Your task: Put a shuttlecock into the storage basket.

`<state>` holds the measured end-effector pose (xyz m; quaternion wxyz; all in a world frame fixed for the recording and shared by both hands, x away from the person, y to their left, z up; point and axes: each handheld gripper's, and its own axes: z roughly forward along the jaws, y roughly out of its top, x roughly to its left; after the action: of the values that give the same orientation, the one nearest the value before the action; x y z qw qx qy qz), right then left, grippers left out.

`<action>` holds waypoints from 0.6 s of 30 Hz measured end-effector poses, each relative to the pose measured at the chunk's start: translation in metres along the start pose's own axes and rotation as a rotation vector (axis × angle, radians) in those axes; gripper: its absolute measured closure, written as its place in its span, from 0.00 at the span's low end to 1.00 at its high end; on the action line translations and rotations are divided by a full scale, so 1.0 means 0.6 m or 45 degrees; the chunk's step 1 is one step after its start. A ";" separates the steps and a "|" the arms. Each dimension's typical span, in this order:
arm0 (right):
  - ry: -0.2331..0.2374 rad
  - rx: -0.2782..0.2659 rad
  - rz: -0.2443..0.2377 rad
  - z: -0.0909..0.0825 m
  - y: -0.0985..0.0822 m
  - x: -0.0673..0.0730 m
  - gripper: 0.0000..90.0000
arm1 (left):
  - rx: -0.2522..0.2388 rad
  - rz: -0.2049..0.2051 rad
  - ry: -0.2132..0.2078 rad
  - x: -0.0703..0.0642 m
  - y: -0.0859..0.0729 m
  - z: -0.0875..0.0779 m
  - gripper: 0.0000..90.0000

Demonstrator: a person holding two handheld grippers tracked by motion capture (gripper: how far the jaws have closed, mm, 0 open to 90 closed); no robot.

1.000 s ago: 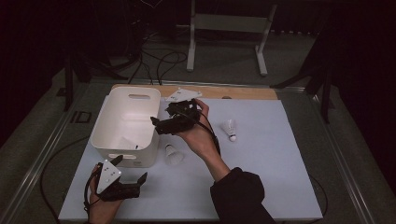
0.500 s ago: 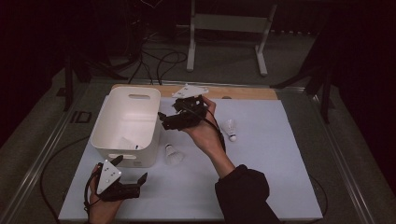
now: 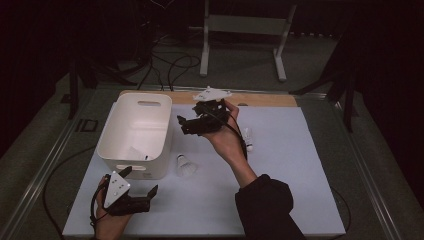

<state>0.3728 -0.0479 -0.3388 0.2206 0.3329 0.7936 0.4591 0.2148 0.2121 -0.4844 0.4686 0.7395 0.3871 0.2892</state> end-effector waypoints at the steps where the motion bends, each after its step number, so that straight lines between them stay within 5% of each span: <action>1: -0.001 0.000 -0.008 -0.001 0.000 -0.003 0.10 | 0.000 -0.001 -0.001 0.000 0.000 0.000 0.00; 18: -0.043 -0.004 0.002 -0.005 -0.003 -0.021 0.10 | 0.000 -0.001 0.000 0.000 0.000 0.000 0.00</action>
<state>0.3792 -0.0596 -0.3384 0.2342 0.3409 0.7888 0.4547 0.2149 0.2122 -0.4844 0.4689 0.7393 0.3874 0.2892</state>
